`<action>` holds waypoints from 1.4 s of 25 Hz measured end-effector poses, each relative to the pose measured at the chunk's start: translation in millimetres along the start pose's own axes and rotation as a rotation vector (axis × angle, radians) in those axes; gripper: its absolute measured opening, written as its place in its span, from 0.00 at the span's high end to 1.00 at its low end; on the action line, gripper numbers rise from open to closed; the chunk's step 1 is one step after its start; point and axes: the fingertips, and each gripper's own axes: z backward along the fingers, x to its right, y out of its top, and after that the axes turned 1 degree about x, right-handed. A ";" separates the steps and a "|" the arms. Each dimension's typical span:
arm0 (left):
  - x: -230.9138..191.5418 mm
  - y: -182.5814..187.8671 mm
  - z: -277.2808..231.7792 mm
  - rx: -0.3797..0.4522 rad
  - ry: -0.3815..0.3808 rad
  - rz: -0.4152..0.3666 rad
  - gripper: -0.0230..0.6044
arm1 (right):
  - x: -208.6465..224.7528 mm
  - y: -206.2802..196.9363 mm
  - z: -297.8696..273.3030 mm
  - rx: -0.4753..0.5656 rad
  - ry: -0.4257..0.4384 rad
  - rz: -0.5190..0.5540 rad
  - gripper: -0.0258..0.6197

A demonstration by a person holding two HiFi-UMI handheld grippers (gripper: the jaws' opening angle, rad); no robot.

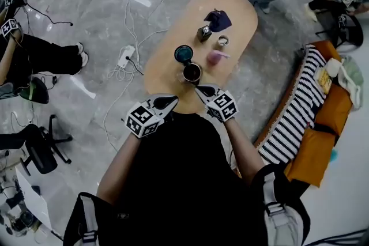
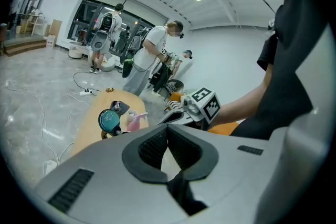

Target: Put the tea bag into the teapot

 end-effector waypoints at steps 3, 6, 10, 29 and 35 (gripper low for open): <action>3.6 4.5 -3.6 -0.002 -0.024 -0.018 0.95 | -15.2 10.4 21.6 0.043 0.004 0.001 0.95; 2.4 6.7 -8.5 -0.007 -0.043 -0.031 0.95 | -24.3 21.7 38.1 0.102 0.010 -0.029 0.95; 2.0 8.3 -14.5 -0.001 -0.055 -0.040 0.95 | -30.7 29.4 56.6 0.158 -0.003 -0.068 0.95; 13.0 13.9 -21.2 0.006 -0.100 -0.061 0.95 | -52.3 39.1 74.7 0.213 -0.061 -0.028 0.95; 12.5 12.8 -18.4 0.013 -0.087 -0.058 0.95 | -53.0 41.4 69.9 0.215 -0.049 -0.013 0.95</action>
